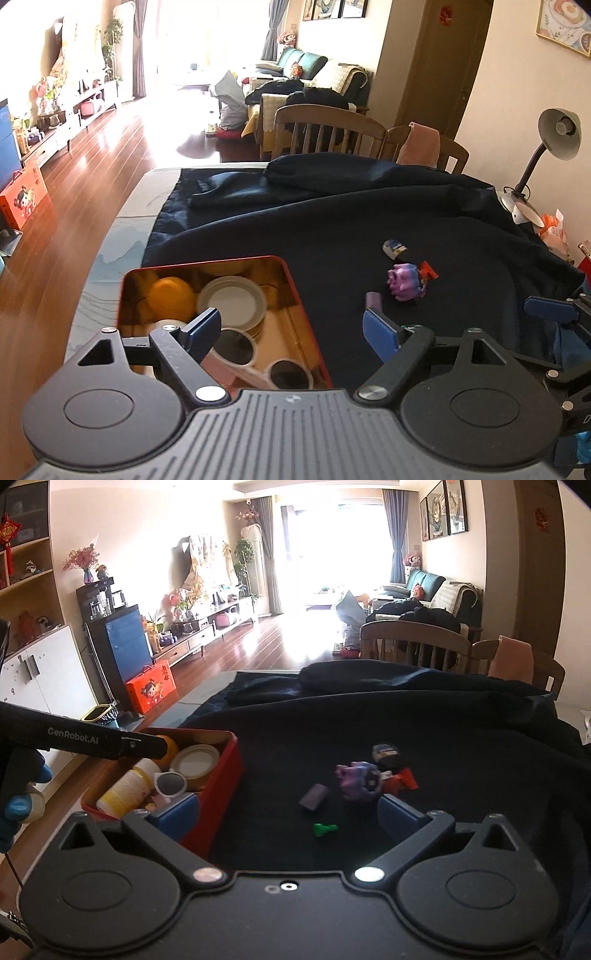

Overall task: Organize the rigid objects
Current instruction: 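Withdraw both tools and move them toward the purple block and plush toy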

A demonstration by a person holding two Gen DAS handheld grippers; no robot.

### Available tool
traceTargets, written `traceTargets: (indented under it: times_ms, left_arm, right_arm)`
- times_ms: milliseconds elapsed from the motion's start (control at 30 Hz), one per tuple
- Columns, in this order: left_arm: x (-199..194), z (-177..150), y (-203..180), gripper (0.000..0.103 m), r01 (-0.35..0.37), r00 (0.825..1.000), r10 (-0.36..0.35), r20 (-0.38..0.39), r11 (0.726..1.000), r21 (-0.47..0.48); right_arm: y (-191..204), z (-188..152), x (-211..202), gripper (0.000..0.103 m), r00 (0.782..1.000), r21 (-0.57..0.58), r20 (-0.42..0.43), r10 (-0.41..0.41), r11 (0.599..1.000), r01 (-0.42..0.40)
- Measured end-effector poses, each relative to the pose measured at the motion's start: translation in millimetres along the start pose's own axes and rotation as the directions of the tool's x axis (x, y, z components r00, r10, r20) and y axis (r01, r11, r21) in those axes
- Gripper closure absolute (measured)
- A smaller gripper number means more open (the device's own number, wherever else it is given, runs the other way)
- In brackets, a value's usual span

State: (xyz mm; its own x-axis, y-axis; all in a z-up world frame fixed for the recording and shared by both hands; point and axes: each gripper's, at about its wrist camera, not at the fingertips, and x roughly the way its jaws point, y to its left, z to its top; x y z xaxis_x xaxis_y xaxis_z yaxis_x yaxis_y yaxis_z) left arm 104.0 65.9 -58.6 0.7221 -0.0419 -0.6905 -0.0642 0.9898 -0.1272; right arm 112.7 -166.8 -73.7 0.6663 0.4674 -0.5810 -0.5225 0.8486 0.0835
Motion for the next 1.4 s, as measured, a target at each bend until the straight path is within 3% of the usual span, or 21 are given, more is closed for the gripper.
traceTargets:
  times_ms: [667,1400]
  left_arm:
    - [79,11,-96,0.019,-0.025,0.998,0.027,-0.062,0.999,0.026]
    - [164,14,-113,0.019,-0.076,0.978,0.086,-0.190,0.995,0.061]
  right_arm:
    - [-95,-7,28,0.000,0.996,-0.069,-0.081,0.042,0.996,-0.048]
    - [-132,11,99,0.006,0.985,-0.233,-0.146,0.090,0.965,-0.123]
